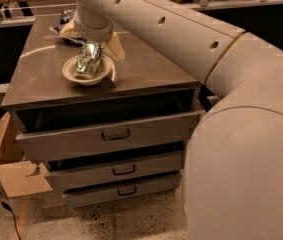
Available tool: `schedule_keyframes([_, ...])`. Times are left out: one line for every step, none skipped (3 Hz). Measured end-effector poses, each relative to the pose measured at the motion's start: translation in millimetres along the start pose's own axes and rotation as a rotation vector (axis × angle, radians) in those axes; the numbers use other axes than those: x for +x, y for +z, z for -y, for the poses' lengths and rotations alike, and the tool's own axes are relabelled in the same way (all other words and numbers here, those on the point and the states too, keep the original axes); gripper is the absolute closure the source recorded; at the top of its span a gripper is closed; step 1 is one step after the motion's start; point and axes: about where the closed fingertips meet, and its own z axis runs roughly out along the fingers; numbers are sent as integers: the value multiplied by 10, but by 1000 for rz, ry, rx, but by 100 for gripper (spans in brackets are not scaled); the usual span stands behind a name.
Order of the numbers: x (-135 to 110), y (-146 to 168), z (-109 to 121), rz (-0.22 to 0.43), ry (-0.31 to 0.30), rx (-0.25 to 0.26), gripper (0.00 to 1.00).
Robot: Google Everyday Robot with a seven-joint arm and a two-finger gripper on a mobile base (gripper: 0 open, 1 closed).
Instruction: Pick green can from paper bowl and place on counter
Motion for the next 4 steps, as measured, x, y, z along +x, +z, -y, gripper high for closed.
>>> schedule_keyframes([-68,167,110,18,-80,-14,0])
schedule_keyframes([-47,304,146,43,-163,-43,0])
schedule_keyframes([29,385,109,65,-225,-76,18])
schedule_keyframes([81,422,55,77,-244,-103,41])
